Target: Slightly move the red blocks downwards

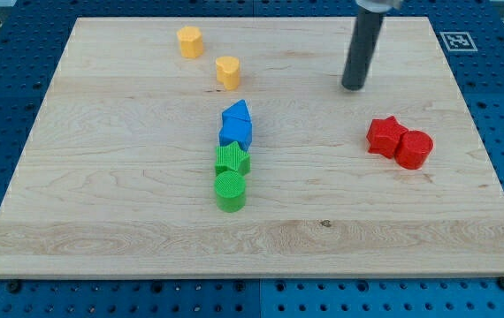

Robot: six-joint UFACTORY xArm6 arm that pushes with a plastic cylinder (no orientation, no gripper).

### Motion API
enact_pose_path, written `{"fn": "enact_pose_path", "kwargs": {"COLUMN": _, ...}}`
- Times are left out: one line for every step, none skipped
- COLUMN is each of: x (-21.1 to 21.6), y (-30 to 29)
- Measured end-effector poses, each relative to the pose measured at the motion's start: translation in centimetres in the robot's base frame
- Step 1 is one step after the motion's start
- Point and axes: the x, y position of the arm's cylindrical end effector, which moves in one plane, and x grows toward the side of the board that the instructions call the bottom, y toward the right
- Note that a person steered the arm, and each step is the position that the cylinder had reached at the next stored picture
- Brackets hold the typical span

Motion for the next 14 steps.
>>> {"fn": "enact_pose_path", "kwargs": {"x": 2.7, "y": 1.8}}
{"fn": "enact_pose_path", "kwargs": {"x": 4.7, "y": 1.8}}
{"fn": "enact_pose_path", "kwargs": {"x": 4.8, "y": 1.8}}
{"fn": "enact_pose_path", "kwargs": {"x": 6.0, "y": 1.5}}
{"fn": "enact_pose_path", "kwargs": {"x": 6.3, "y": 1.5}}
{"fn": "enact_pose_path", "kwargs": {"x": 7.3, "y": 1.4}}
{"fn": "enact_pose_path", "kwargs": {"x": 8.7, "y": 1.4}}
{"fn": "enact_pose_path", "kwargs": {"x": 9.5, "y": 1.4}}
{"fn": "enact_pose_path", "kwargs": {"x": 10.2, "y": 1.4}}
{"fn": "enact_pose_path", "kwargs": {"x": 10.6, "y": 1.4}}
{"fn": "enact_pose_path", "kwargs": {"x": 10.6, "y": 1.4}}
{"fn": "enact_pose_path", "kwargs": {"x": 9.8, "y": 1.8}}
{"fn": "enact_pose_path", "kwargs": {"x": 7.5, "y": 2.8}}
{"fn": "enact_pose_path", "kwargs": {"x": 7.4, "y": 2.8}}
